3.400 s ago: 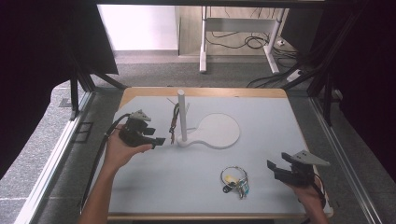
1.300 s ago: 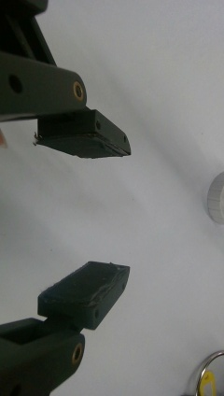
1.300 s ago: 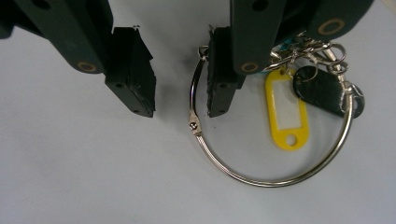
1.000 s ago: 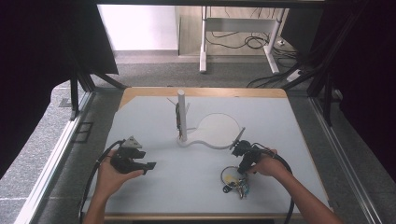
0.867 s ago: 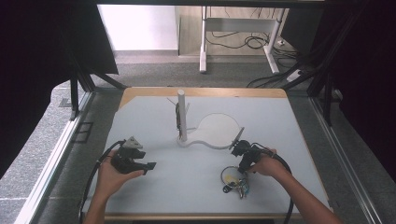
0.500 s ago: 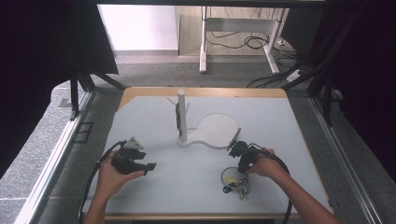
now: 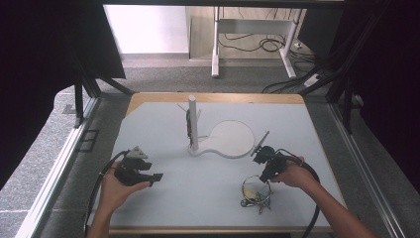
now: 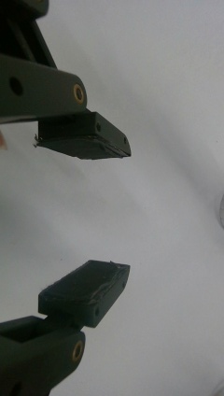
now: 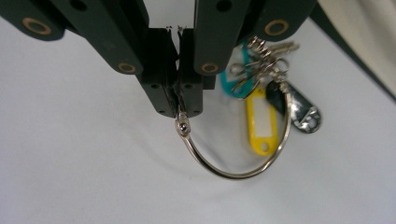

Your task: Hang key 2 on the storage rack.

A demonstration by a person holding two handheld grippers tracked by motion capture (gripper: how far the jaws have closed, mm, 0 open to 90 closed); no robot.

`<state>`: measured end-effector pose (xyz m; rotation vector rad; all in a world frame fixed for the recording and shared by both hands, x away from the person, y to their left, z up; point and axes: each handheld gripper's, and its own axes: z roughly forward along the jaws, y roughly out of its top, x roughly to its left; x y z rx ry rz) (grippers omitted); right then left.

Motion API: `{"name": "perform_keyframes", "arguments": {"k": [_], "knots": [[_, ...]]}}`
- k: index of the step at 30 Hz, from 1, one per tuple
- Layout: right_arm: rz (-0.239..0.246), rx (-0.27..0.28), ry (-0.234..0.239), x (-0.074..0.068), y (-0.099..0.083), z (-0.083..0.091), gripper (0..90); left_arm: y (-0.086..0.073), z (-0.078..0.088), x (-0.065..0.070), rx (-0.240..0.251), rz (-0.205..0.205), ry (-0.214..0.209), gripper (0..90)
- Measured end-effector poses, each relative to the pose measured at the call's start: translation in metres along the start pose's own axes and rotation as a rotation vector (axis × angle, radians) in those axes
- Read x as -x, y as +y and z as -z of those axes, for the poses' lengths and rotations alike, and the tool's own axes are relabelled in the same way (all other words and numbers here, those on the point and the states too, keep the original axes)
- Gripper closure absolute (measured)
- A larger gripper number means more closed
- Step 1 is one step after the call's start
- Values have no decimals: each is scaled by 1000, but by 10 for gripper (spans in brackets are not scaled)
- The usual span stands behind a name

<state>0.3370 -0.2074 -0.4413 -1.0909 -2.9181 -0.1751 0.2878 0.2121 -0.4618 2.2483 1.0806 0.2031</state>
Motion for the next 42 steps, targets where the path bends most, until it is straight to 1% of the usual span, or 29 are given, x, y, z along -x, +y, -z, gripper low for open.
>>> {"name": "perform_keyframes", "arguments": {"k": [4,6,7,9,10,13,14,15,16,17,18,19,23,25,26,27,29,31,32,35,37,40,42], "knots": [[12,-8,-7,0,-4,6,859,0,-2,0,-7,-9,0,379],[17,-6,-25,-1,-6,10,861,0,-2,1,-9,-10,-3,379],[16,-6,-24,-2,-7,12,861,0,-2,1,-11,-6,-4,379],[16,-6,-12,-4,-10,15,863,-1,-2,0,-7,-10,-6,379],[17,-8,0,-5,-12,18,863,-1,-1,0,-3,-1,-7,380],[29,-12,7,-6,-14,20,864,-1,-1,0,1,-1,-11,380],[32,-20,18,-7,-15,23,865,-1,-1,-1,3,-3,-10,380],[32,-20,18,-7,-15,23,865,-1,-1,-1,3,-3,-10,380],[35,-27,34,-8,-17,25,865,-2,-1,-1,3,2,-12,380],[35,-27,34,-8,-17,25,865,-2,-1,-1,4,4,-12,380],[35,-26,49,-8,-18,28,866,-2,-1,-1,4,4,-14,380],[35,-26,49,-8,-18,28,866,-2,-1,-2,4,-1,-15,380],[25,-28,80,-6,-21,31,870,-2,-1,-2,3,1,-16,380],[38,-29,95,-4,-22,33,872,-2,-1,-2,4,2,-18,380],[46,-35,115,-3,-23,35,874,-2,-1,-2,3,4,-18,380],[46,-35,115,-3,-23,35,874,-2,-1,-2,3,5,-19,380],[47,-41,134,-2,-23,36,875,-2,-1,-3,4,3,-21,380],[48,-47,141,-1,-23,38,876,-2,-1,-3,7,7,-21,380],[50,-47,156,0,-23,41,877,-2,0,-3,10,8,-21,380],[48,-43,161,1,-24,43,878,-3,0,-3,13,6,-23,380],[47,-37,155,2,-24,47,879,-3,1,-3,15,8,-24,380],[42,-17,149,4,-22,57,880,-2,1,-4,18,13,-29,380],[41,-15,148,5,-21,60,880,-2,2,-4,22,18,-29,380]]}}
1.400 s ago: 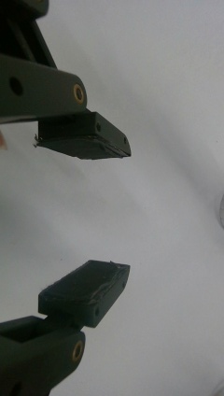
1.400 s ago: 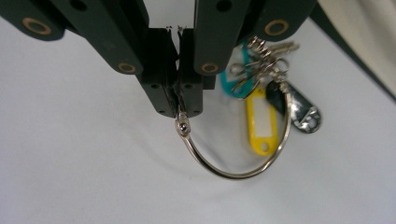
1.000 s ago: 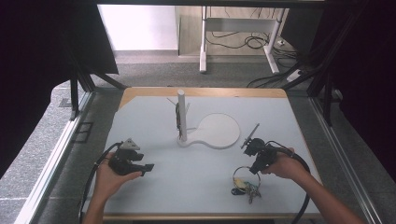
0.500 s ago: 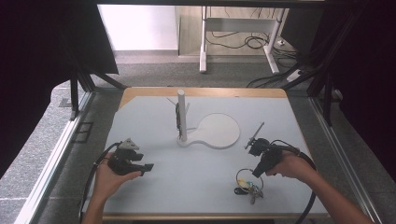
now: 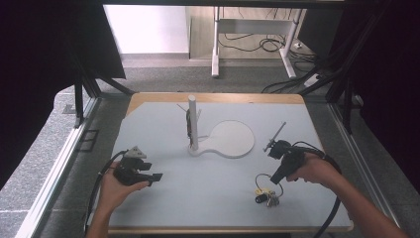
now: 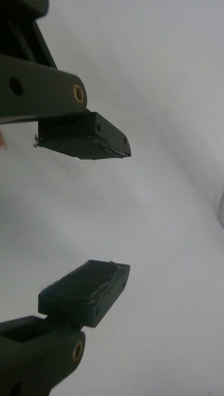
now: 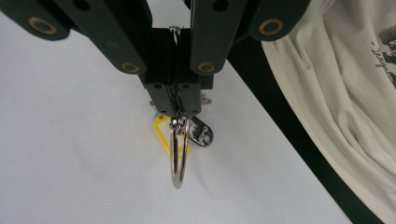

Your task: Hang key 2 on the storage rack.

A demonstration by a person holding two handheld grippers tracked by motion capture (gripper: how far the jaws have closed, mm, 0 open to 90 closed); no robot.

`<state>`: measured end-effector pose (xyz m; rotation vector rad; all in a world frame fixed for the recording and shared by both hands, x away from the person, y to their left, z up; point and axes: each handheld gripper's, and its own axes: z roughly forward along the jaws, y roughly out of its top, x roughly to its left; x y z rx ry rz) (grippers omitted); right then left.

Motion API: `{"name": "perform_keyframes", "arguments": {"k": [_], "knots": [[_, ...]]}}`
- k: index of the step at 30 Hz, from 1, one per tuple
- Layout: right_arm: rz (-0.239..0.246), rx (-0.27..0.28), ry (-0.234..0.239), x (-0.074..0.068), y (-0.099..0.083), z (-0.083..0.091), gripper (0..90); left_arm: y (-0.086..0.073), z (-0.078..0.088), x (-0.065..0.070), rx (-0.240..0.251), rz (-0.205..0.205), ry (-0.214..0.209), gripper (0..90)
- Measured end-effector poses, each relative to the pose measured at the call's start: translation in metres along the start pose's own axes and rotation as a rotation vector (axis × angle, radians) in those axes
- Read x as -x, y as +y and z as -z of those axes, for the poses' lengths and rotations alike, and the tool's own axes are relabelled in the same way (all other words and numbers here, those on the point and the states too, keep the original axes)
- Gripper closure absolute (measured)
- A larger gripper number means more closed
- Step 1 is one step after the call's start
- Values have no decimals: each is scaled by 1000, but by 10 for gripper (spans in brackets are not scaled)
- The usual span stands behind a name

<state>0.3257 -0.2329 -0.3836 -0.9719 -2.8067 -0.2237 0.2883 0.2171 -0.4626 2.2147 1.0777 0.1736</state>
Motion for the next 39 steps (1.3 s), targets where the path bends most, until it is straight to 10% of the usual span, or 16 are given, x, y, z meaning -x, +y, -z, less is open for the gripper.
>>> {"name": "perform_keyframes", "arguments": {"k": [39], "knots": [[-33,117,-10,25,61,93,880,0,2,-1,17,2,-9,384]]}}
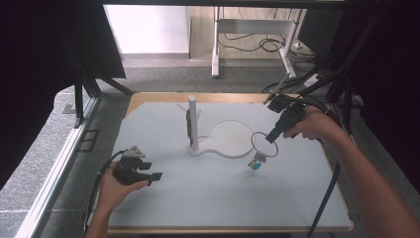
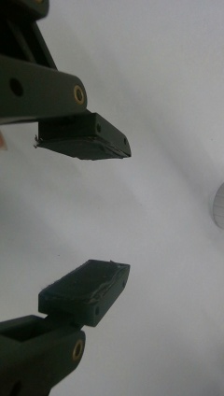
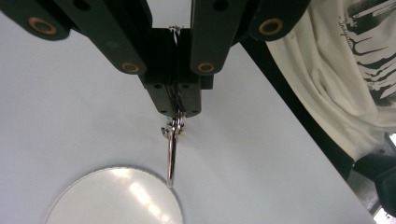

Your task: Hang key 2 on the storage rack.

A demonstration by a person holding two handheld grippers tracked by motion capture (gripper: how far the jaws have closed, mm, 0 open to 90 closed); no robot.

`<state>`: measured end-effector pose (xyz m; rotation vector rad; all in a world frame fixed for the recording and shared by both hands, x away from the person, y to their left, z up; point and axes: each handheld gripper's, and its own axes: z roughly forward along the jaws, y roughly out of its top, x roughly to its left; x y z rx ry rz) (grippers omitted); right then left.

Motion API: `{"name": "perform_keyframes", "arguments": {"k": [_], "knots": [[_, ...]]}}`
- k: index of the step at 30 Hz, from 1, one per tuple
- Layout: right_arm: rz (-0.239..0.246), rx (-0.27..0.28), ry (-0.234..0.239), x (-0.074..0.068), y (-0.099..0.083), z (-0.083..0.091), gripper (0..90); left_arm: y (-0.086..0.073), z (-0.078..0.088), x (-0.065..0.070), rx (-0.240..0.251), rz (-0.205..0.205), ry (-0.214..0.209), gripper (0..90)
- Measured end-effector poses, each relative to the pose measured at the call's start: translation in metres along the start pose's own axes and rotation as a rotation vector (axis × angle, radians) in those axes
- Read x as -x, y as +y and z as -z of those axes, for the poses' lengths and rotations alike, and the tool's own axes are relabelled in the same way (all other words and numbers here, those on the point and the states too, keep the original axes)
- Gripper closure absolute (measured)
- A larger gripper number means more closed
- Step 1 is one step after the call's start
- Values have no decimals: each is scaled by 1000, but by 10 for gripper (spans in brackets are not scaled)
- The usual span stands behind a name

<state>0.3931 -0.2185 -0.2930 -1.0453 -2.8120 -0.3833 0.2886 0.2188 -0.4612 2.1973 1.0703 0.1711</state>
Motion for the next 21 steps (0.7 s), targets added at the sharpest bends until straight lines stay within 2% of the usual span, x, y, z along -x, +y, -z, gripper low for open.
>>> {"name": "perform_keyframes", "arguments": {"k": [6,15,21], "knots": [[-12,-27,-12,5,9,-3,880,0,1,0,5,1,-6,386],[-33,0,-26,10,25,-2,880,1,1,0,7,-2,-9,386],[-29,5,-28,11,35,0,880,1,0,0,7,2,-14,386]]}}
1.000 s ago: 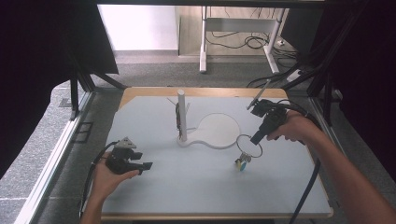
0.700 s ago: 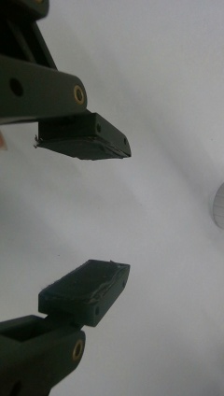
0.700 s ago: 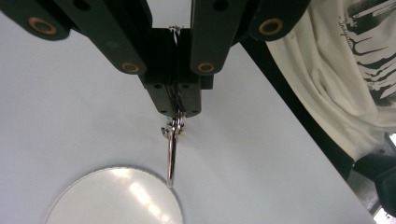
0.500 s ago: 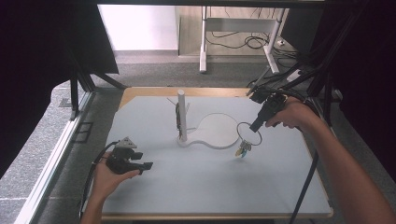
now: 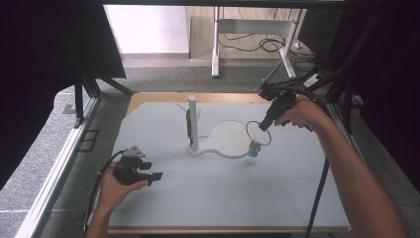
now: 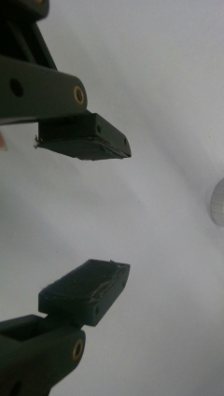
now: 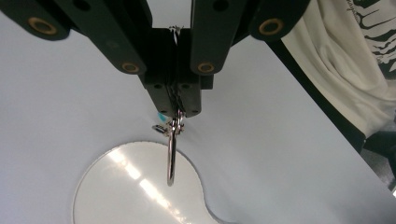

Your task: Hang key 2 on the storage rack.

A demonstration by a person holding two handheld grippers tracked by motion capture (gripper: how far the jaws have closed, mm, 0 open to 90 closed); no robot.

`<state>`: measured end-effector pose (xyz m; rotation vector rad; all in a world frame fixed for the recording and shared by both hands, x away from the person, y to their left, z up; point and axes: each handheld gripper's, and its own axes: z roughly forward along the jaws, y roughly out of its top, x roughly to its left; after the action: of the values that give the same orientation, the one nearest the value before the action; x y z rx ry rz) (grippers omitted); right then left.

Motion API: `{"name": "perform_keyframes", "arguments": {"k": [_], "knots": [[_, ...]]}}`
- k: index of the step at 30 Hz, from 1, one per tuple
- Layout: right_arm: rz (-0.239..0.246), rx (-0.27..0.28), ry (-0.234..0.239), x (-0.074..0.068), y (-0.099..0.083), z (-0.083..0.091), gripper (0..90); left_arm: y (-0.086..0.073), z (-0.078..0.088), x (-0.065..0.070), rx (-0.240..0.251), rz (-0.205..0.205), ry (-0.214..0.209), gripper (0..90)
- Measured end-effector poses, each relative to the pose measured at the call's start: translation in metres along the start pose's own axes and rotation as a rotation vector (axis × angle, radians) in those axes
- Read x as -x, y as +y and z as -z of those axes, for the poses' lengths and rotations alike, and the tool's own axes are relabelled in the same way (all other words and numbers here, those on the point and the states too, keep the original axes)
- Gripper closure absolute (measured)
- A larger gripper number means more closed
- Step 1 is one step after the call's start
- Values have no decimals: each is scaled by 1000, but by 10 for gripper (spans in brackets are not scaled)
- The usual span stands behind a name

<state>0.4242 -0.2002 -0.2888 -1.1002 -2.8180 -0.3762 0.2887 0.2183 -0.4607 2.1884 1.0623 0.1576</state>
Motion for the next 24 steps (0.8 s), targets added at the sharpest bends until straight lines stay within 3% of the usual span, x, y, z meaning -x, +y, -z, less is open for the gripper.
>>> {"name": "perform_keyframes", "arguments": {"k": [10,21,24], "knots": [[-12,16,15,1,18,4,880,0,1,0,-2,-2,-1,386],[-39,16,2,7,31,5,880,0,1,0,2,1,-4,387],[-41,40,-11,7,35,6,881,0,2,0,1,1,-3,387]]}}
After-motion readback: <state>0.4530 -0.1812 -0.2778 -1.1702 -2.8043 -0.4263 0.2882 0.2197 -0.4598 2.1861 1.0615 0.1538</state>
